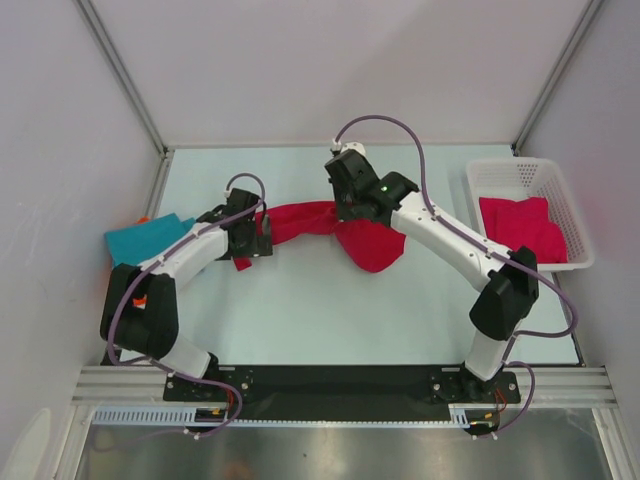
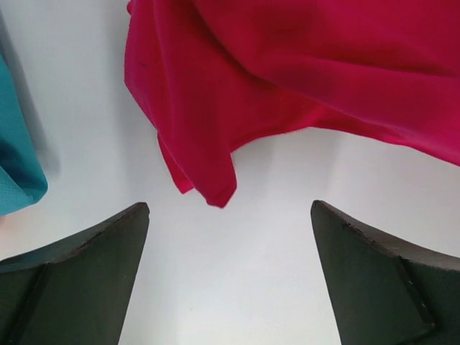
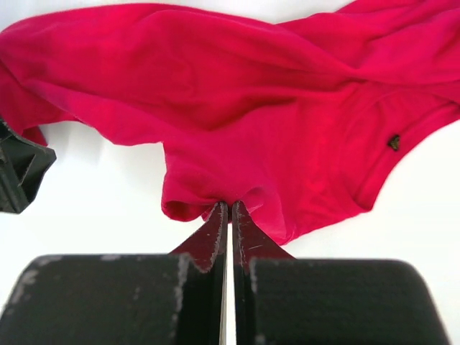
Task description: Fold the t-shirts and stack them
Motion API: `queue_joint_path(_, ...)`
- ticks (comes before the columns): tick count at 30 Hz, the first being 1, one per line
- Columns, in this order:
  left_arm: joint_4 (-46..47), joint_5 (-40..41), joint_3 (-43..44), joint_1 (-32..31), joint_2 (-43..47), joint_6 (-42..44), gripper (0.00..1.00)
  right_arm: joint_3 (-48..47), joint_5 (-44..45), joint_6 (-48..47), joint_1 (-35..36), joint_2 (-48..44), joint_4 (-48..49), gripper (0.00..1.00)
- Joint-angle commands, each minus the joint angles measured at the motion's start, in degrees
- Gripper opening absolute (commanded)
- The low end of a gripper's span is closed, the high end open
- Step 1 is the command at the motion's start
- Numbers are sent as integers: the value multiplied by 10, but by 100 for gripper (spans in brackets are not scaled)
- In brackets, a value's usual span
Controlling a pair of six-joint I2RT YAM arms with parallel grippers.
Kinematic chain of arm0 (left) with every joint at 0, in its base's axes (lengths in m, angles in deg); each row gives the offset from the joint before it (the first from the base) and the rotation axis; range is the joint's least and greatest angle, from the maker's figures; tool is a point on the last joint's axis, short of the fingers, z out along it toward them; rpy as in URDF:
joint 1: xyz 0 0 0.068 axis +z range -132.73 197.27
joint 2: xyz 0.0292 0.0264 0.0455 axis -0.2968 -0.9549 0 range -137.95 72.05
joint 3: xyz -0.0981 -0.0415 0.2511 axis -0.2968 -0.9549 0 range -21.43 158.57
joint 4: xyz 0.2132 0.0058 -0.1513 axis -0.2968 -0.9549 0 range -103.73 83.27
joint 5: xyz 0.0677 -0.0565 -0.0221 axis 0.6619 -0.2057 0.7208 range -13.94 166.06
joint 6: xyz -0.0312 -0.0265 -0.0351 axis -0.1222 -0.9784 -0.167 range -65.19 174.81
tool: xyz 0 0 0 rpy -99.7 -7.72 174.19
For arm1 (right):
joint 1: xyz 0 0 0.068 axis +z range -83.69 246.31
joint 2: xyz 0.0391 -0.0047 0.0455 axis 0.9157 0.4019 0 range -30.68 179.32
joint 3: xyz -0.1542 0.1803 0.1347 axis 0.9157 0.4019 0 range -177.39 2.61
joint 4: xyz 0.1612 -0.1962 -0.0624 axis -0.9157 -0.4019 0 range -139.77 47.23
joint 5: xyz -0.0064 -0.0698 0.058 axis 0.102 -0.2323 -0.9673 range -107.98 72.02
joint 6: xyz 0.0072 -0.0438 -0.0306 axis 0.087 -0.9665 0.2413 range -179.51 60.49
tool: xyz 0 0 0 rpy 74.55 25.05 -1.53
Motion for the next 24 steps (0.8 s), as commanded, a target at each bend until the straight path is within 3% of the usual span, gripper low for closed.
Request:
queue_joint_path(1,-9,48,25,-5,-25,-11,100,-1,16,-7,-7,-52,3,0)
queue_joint_path(4,-9,43,24,-5,-44,-22,98,0,19,-10,-11,-69,0,0)
queue_joint_path(6,-5,35,23,-6,-55,-26,89,1,20,-12,-14,-82,-3,0)
queue_joint_path(7,-2,27,21,-6,-57,-25,79,4,21,-12,-14,-86,-3,0)
queue_joint_path(8,5,15,19,-6,-57,-24,40,7,22,-12,-15,-90,-3,0)
queue_joint_path(9,7,12,18,-6,-61,-26,20,10,22,-13,-17,-95,-4,0)
queue_joint_path(10,10,10,17,-6,-62,-31,7,15,23,-13,-18,-103,-3,0)
queue_joint_path(13,7,0,21,-7,-64,-30,0,23,26,-15,-23,-119,-6,0)
queue_joint_path(19,-34,30,67,-7,-19,-20,0,15,40,-28,-42,-154,-19,0)
queue_joint_path(24,-102,56,172,4,23,6,0,-44,75,-47,-59,-185,-68,0)
